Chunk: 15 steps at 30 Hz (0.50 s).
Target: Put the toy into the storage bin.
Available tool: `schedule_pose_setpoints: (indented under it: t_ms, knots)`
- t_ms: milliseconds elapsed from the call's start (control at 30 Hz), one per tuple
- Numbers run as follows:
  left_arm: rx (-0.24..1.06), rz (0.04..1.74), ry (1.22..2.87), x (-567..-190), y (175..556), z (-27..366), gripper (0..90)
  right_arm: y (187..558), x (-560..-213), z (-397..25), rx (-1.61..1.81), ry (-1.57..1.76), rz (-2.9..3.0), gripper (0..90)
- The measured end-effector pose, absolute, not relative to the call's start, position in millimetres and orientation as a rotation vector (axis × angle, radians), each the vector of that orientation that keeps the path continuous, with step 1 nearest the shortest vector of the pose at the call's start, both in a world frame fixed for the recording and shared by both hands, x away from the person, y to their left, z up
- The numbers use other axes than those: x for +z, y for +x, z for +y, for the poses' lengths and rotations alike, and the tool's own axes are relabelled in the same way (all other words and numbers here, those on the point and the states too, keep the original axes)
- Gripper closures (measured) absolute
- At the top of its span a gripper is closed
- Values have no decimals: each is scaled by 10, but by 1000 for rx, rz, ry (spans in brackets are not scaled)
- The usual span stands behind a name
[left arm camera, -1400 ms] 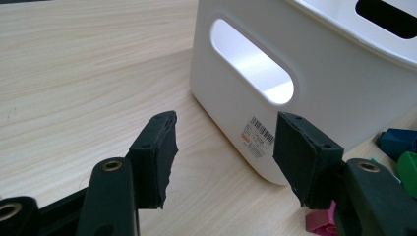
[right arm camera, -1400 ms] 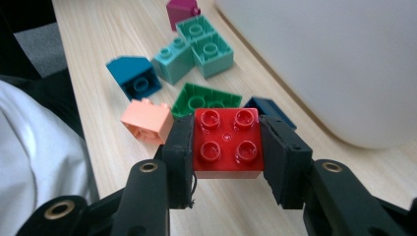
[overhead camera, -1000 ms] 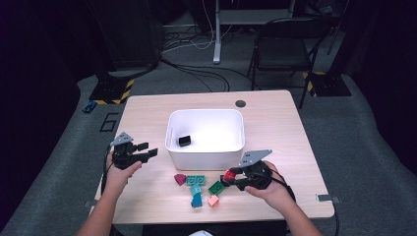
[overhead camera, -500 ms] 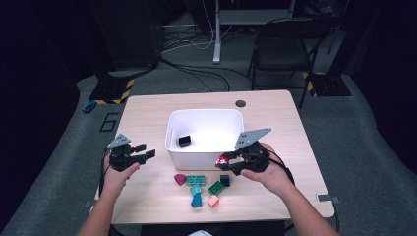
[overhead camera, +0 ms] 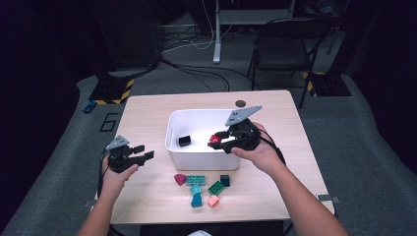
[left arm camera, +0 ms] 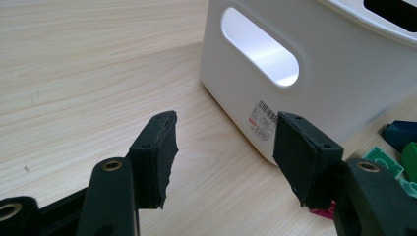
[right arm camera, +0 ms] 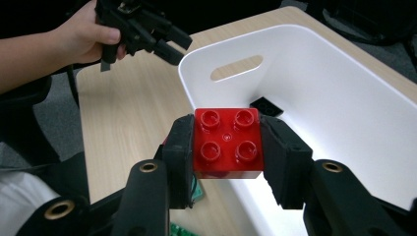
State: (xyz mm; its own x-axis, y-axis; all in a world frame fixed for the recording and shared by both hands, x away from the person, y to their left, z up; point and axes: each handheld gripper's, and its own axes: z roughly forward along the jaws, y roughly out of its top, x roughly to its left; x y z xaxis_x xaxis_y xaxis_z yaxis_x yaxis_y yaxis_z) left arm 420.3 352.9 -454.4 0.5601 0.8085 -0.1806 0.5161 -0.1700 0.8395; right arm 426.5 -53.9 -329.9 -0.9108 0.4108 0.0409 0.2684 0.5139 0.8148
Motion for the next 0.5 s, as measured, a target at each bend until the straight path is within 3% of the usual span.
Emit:
schedule_pose_setpoints:
  t_ms: [500]
  knots:
    - [388,1083,1831,-4544,4183,3564,415,4702,-3276,-182,1323,624,2556,585]
